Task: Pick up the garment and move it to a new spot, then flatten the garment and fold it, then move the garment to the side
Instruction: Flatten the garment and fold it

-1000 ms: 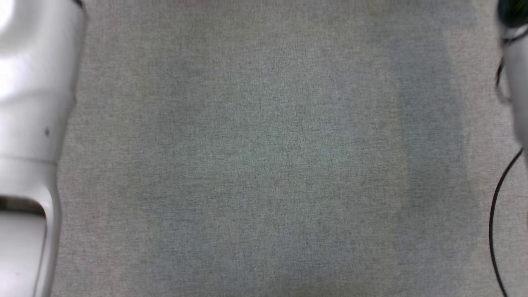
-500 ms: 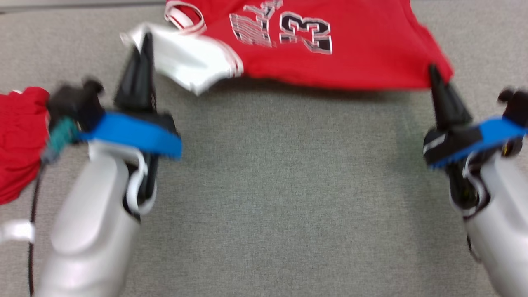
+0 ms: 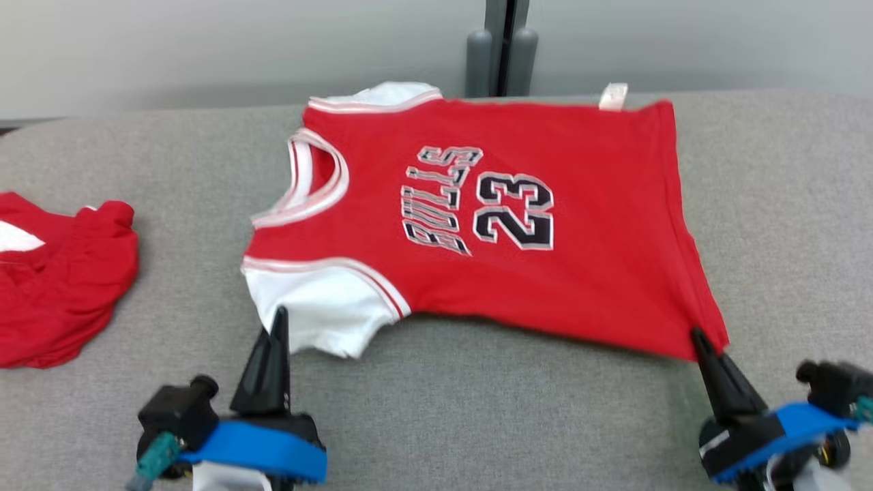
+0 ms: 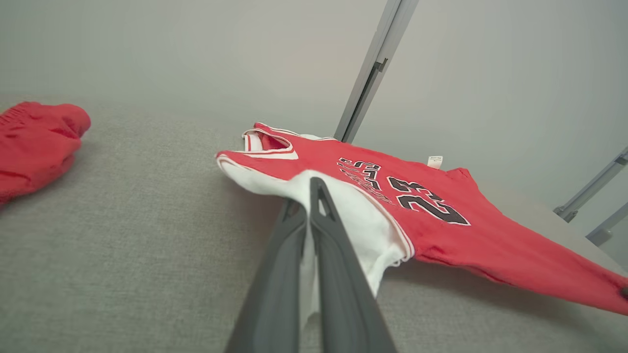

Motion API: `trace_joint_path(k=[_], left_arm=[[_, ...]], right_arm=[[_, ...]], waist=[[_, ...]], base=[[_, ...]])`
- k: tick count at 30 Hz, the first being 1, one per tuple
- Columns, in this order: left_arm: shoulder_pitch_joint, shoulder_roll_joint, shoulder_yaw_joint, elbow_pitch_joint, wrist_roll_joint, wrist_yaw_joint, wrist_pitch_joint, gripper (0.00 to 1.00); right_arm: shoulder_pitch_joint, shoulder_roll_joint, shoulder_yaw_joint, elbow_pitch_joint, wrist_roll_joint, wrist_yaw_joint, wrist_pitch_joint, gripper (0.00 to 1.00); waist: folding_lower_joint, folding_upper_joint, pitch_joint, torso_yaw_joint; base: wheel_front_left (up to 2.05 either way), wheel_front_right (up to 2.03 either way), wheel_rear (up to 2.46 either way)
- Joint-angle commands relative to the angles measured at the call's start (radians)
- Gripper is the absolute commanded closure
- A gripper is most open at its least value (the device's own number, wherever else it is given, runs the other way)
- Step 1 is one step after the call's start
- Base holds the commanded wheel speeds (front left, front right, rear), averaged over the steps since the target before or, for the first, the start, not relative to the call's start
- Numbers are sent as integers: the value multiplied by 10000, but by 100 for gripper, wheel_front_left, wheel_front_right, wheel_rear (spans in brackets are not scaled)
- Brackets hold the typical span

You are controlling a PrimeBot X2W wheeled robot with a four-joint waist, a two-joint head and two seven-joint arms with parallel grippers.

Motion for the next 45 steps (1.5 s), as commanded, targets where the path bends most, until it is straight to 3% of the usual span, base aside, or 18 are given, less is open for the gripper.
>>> trace_joint_path(k=[1,9,15,26,34,45], left_arm=[[211,49,-52,-137,-34,52,45,100],[1669,281,-217,-1093,-128,460,334,100],[1696,380,-386,-1383,-68,455,562,100],[237,469,-457,-1054,35,72,841,100],[-1383,570,-297,-247,67,-317,964,100],[-3511,596,-270,1407,220,-799,1059,100]], right_arm=[[387,56,-159,-155,-79,25,81,100],[2744,671,-1580,-1857,-775,25,1076,100],[3239,1425,-2496,-2859,-1546,25,1985,100],[2302,2281,-3063,-3404,-1565,25,2933,100],[1217,2492,-3470,-3088,-1285,25,3543,100],[-694,2534,-3201,-2596,-1324,25,3596,100]], waist=[[4,0,-122,-10],[4,0,-612,134],[4,0,-673,164],[4,0,-265,103],[4,0,397,-64],[4,0,1383,-418]], base=[[0,0,0],[0,0,0],[0,0,0],[0,0,0],[0,0,0],[0,0,0]])
